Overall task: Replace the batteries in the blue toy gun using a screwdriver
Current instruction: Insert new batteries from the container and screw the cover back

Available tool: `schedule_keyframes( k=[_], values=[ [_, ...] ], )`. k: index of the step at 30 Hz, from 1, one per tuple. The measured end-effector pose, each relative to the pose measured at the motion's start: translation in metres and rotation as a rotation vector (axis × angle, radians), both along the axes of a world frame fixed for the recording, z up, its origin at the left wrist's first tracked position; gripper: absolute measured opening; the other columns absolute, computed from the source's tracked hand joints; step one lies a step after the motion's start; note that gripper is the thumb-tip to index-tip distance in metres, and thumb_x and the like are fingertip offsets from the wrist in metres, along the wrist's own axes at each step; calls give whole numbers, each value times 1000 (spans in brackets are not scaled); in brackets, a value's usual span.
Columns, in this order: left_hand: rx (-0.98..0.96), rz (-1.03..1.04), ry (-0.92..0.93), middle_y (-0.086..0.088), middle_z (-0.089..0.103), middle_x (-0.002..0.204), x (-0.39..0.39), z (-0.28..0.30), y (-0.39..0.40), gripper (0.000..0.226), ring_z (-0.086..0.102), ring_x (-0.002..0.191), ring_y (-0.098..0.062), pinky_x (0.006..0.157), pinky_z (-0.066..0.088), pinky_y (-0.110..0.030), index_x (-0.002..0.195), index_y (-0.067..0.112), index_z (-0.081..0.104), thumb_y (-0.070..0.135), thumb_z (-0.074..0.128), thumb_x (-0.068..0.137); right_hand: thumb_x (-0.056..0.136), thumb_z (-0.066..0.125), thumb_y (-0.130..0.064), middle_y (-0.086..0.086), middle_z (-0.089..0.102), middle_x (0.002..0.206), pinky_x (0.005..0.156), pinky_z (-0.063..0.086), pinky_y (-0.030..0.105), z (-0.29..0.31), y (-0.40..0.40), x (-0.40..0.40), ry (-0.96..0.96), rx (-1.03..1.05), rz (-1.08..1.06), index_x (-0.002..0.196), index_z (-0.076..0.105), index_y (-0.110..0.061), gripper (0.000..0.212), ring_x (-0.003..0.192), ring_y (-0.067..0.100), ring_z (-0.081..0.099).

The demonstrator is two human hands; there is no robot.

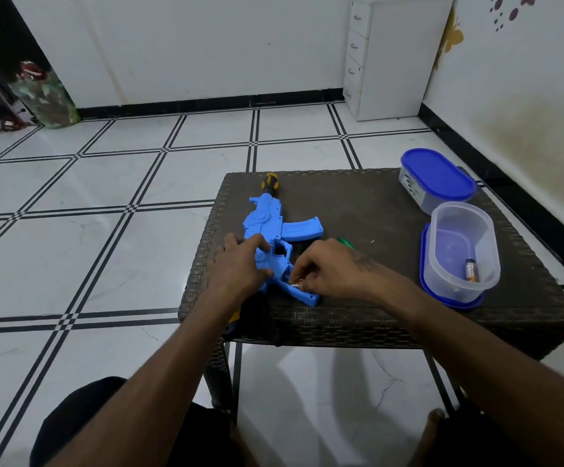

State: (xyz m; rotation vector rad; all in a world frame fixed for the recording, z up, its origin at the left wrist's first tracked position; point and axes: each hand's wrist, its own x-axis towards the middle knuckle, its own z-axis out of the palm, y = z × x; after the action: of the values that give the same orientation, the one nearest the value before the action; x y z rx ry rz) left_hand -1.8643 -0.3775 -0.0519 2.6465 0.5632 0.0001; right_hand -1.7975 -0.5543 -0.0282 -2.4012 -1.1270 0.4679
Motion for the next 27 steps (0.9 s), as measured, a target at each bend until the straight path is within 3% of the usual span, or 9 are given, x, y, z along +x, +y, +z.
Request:
schedule_keyframes(
  k=[3,5,8,11,15,19,27],
  values=[
    [9,-1,6,-5,42,130,0,0,0,43,48,118,-30,101,43,-49,117,36,54,37,75,79,87,60,2,-5,73,109,78,51,19,2,2,0,-28,-45,59,113,74,-17,35,86,3,63],
    [6,-2,6,-6,42,130,0,0,0,43,48,118,-30,101,42,-50,117,35,54,37,75,79,85,56,8,0,74,103,79,56,25,-1,4,1,-33,-28,49,111,74,-14,38,83,8,67],
    [8,0,4,-6,42,132,0,0,0,43,46,120,-31,103,41,-49,117,35,54,36,75,80,86,58,1,-2,69,84,73,57,34,-10,8,-1,-126,4,53,102,67,-15,24,75,13,63],
    [6,1,3,-6,41,132,-1,1,0,43,45,122,-31,103,40,-49,118,35,54,37,75,80,85,64,-7,-6,64,79,70,52,43,-16,13,-3,-258,38,64,94,58,-20,17,83,17,54],
    [1,-3,-1,-5,41,131,-1,1,1,43,45,121,-31,103,40,-48,118,35,54,36,74,81,84,68,-10,-7,63,84,73,53,42,-16,15,3,-166,19,72,95,56,-22,21,79,13,57],
    [6,1,-9,-5,41,132,-2,0,0,44,45,121,-30,103,40,-47,119,35,54,37,74,80,74,78,-17,-12,53,98,78,50,37,-18,8,12,-184,22,105,98,52,-34,40,93,10,49],
    [11,-5,-6,-6,41,132,-3,2,-2,41,43,123,-30,104,40,-49,120,34,53,37,72,83,83,70,-19,-3,48,107,73,44,33,-24,21,9,-280,26,128,113,51,-23,36,94,15,46]
  ],
)
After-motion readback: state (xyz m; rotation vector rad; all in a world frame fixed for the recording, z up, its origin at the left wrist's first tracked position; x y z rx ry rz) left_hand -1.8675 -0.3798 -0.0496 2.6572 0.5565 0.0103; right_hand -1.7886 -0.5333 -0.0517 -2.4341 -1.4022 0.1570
